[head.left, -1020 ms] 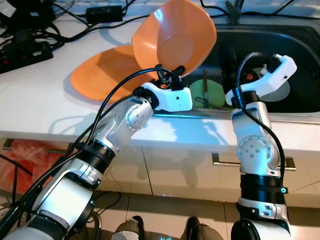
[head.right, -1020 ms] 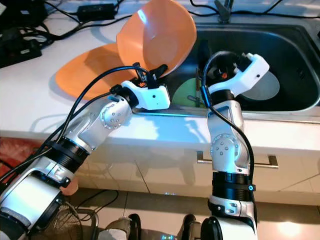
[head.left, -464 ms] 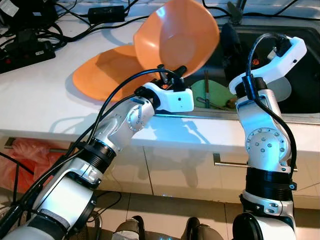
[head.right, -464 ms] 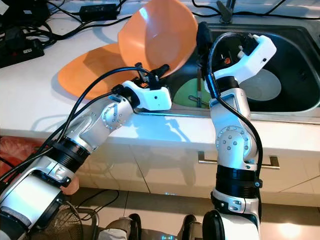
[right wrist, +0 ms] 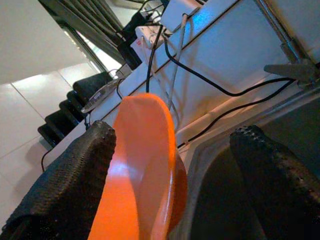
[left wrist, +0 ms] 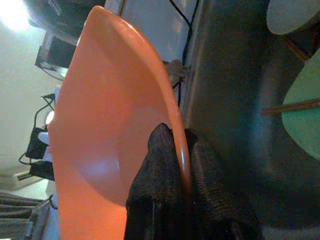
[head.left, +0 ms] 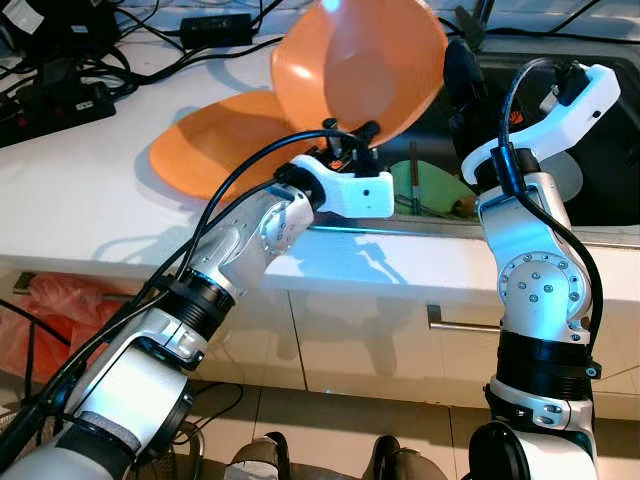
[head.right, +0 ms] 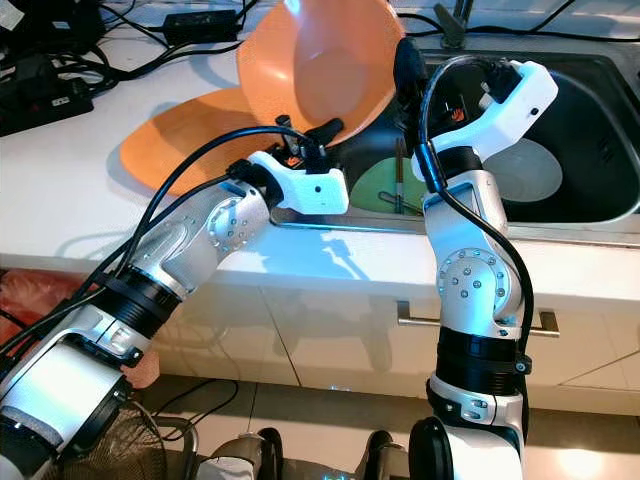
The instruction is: Kitchen organization
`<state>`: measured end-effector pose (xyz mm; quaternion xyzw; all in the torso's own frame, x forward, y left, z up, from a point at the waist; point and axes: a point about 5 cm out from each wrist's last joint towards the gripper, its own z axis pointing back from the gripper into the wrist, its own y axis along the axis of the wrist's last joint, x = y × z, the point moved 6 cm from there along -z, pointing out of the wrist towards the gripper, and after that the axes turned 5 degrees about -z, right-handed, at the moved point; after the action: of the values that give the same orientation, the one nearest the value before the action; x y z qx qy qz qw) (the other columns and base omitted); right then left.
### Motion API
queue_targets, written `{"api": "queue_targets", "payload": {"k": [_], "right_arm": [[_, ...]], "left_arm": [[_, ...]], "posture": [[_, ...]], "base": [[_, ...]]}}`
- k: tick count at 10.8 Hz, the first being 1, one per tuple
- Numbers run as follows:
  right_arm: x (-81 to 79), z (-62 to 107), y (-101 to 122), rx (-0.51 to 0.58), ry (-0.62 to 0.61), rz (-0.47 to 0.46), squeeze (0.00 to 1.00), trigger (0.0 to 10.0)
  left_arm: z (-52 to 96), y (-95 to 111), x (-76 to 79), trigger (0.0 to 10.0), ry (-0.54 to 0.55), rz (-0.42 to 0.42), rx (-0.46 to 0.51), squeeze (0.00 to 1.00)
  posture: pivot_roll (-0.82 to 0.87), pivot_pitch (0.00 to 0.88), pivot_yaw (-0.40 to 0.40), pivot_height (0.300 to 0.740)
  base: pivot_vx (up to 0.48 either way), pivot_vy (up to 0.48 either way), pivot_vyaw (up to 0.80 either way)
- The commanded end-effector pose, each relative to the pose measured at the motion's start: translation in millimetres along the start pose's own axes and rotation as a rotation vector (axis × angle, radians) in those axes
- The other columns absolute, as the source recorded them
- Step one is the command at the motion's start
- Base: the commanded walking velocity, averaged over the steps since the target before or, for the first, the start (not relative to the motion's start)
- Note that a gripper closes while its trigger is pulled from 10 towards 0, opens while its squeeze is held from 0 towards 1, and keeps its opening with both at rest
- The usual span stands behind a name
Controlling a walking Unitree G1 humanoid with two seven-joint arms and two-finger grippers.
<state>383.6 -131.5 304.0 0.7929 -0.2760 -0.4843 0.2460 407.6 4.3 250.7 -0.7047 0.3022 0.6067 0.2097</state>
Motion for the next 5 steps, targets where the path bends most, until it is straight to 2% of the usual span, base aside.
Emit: {"api": "queue_targets", "payload": {"k": [1, 5], "right_arm": [[-3.6, -0.6, 1, -0.002, 0.005, 0.000, 0.00, 10.0], [-2.8, -0.4, -9, -0.035, 0.000, -0.013, 0.00, 10.0]], "left_arm": [[-4.6, 10, -20.6, 10.0, 0.067, -0.030, 0.036, 0.00], [-8.7, 26, -31.1, 10.0, 0.123, -0.033, 0.075, 0.00]], "posture": [[0.14, 0.154, 0.053, 0.740], [0.15, 0.157, 0.056, 0.740]], "base": [[0.000, 0.000, 0.00], [0.000, 0.000, 0.00]]}}
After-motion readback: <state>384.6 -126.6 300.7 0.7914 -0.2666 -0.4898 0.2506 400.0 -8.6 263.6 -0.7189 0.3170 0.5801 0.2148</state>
